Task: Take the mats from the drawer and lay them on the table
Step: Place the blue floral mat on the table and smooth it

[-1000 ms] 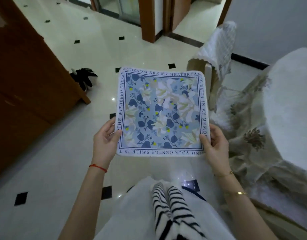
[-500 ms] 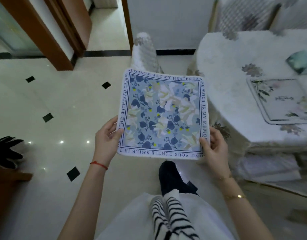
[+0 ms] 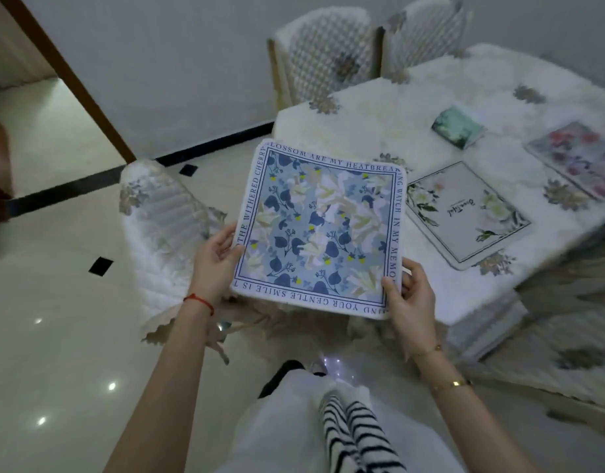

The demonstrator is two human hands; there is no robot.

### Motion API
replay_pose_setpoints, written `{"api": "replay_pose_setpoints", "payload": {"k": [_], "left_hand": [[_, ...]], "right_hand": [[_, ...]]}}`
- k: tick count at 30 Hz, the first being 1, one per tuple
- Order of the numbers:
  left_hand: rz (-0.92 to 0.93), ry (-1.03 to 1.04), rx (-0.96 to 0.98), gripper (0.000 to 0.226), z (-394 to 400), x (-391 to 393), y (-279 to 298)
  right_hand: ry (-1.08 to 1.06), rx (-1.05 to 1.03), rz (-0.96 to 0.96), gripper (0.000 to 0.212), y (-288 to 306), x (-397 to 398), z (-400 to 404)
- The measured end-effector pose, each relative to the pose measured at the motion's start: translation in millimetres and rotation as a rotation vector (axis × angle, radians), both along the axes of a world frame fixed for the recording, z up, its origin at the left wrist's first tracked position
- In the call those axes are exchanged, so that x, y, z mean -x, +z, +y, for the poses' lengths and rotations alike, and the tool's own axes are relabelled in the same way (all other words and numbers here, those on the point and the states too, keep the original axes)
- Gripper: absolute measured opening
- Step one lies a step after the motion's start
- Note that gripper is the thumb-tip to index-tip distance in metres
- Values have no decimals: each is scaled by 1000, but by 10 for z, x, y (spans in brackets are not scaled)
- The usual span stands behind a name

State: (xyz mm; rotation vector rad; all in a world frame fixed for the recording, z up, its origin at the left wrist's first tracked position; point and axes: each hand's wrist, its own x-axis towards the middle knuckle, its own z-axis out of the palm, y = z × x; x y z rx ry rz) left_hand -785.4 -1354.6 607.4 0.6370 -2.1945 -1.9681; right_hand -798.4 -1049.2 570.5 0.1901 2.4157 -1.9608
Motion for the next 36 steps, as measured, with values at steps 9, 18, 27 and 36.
{"api": "replay_pose_setpoints", "payload": {"k": [9, 18, 27, 36], "left_hand": [[-51, -298, 103, 37, -309, 1618, -277], [-120, -568, 202, 38, -206, 2982, -575], [-230, -731, 255, 41, -170, 3825, -997], [-277, -766, 285, 38, -390, 4262, -1221]], "right_hand": [[-260, -33, -72, 27, -209, 666, -381], [-466, -43, -183, 34, -599, 1271, -581], [-482, -68, -299, 35, -1033, 1616, -777], [-509, -74, -357, 39, -1243, 1879, -1091]]}}
